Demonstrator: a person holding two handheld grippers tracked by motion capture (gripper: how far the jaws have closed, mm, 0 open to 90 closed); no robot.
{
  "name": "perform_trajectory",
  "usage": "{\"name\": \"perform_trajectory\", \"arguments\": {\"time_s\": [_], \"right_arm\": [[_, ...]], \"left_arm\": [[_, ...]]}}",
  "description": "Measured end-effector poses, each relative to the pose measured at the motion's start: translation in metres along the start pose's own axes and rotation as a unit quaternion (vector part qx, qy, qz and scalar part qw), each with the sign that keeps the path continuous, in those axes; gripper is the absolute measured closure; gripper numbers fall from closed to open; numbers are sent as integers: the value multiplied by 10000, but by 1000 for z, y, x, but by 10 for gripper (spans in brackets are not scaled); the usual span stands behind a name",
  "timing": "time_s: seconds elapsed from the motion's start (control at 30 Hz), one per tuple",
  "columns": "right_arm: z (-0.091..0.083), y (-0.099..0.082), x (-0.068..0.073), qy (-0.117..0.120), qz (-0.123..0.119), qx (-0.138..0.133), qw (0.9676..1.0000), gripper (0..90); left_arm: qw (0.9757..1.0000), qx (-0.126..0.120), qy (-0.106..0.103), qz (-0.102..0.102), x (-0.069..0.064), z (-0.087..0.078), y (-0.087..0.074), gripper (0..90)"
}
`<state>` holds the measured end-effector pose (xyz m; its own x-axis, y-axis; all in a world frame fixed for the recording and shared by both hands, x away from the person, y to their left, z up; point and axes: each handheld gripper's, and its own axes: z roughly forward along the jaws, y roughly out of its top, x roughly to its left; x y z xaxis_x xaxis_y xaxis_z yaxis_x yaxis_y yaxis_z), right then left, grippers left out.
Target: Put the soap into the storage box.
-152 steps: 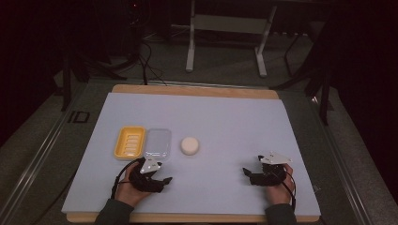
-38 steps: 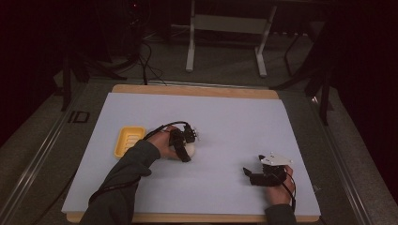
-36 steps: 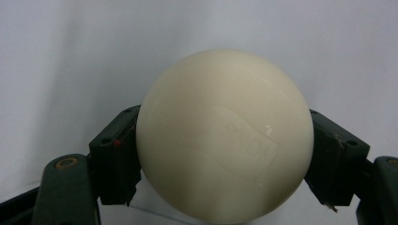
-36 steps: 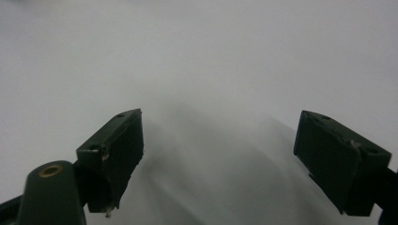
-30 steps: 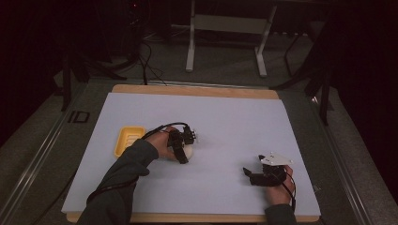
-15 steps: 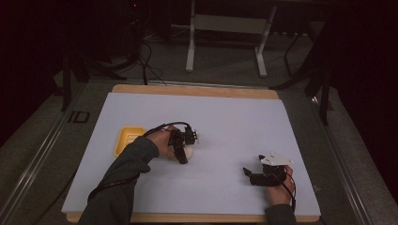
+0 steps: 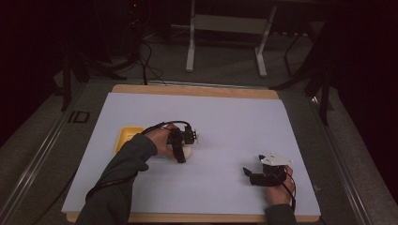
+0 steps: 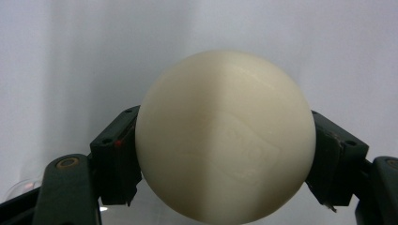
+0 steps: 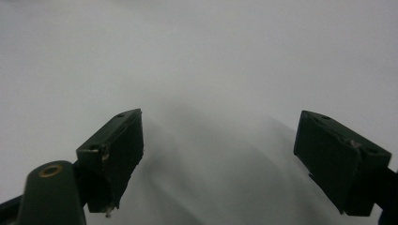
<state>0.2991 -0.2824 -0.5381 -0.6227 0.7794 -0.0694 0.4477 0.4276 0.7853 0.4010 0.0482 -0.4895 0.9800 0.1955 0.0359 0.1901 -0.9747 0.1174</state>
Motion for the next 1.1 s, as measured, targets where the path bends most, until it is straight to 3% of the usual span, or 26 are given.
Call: {"name": "perform_trajectory", "arguments": {"time_s": [0.43, 1.1], "right_arm": [[0, 0, 0, -2, 5, -12, 10000, 160], [-1, 0, 0, -14, 16, -28, 10000, 160]], "left_arm": [[9998, -156, -67, -97, 5, -17, -11, 244], [9994, -286, 80, -199, 9, -42, -31, 244]]}}
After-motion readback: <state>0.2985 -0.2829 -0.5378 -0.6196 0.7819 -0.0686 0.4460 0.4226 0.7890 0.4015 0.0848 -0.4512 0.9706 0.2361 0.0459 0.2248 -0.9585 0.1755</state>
